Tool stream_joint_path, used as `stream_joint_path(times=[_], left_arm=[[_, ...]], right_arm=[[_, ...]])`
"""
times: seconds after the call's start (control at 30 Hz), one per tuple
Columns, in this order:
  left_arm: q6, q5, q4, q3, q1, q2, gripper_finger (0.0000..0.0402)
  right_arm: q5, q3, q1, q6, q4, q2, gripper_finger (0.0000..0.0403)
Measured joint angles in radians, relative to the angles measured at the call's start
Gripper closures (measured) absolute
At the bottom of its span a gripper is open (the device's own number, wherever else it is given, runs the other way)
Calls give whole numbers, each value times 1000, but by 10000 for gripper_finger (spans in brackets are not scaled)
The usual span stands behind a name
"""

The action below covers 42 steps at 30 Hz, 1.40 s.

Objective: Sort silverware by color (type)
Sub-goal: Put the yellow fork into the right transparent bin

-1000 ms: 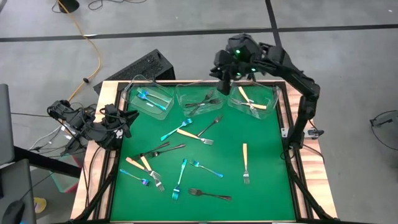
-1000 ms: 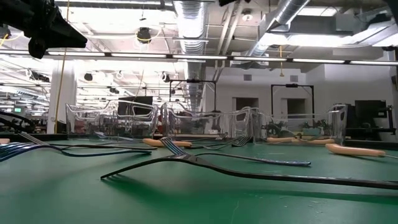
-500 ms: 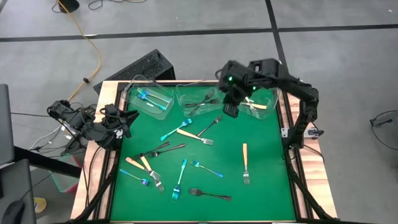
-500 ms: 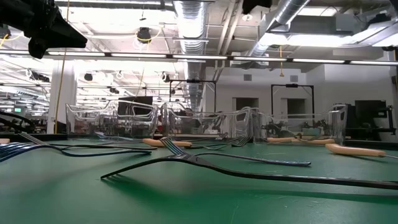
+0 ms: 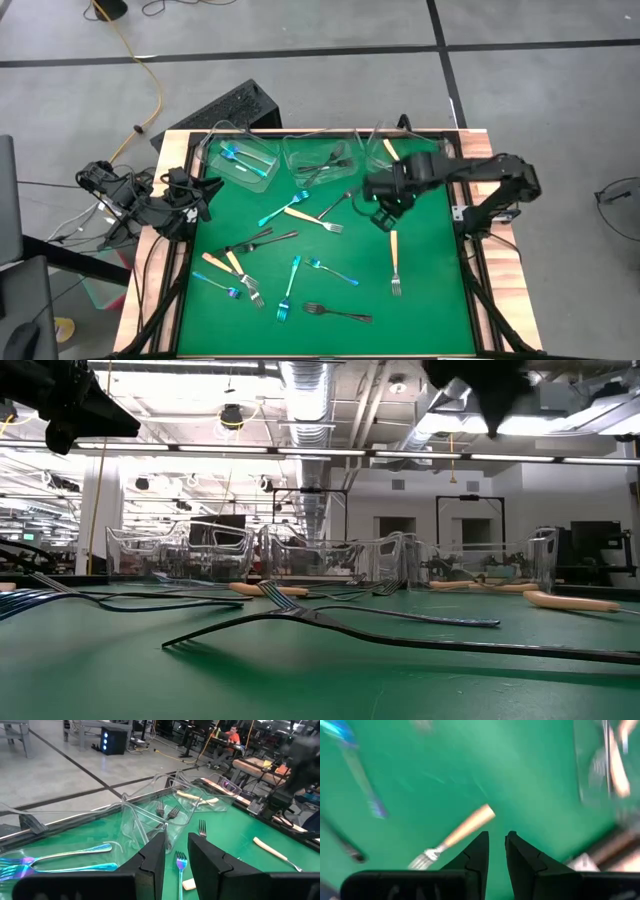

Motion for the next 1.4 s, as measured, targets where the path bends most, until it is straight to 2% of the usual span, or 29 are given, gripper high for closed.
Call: stream_joint_path(times=[0.2, 0.37, 0.47, 0.57, 0.63, 0.73, 0.83, 1.2, 1.3, 1.4], left_arm=[[-25, 42, 0, 0, 0, 0, 333], [-29, 131, 4, 0, 0, 0, 333], [-36, 157, 5, 0, 0, 0, 333], [-40, 179, 6, 0, 0, 0, 333], [-20, 269, 6, 0, 0, 1, 333], [2, 464, 16, 0, 0, 26, 333], [12, 601, 40, 0, 0, 93, 333], [65, 919, 99, 0, -2, 527, 332], [114, 1025, 154, 0, -4, 626, 323], [160, 1090, 213, 0, -15, 701, 300]], right_arm=[[-46, -272, 101, 218, 35, -91, 315], [-55, -391, 166, 310, 191, -154, 315], [-13, -419, 190, 203, 364, -178, 315], [82, -428, 196, 52, 584, -172, 315], [127, -428, 185, -34, 717, -157, 315], [129, -428, 159, -145, 876, -117, 315], [104, -429, 138, -204, 943, -77, 315], [-4, -430, 119, -209, 930, 13, 315], [-10, -430, 119, -211, 932, 13, 316], [-10, -430, 118, -224, 930, 9, 316]])
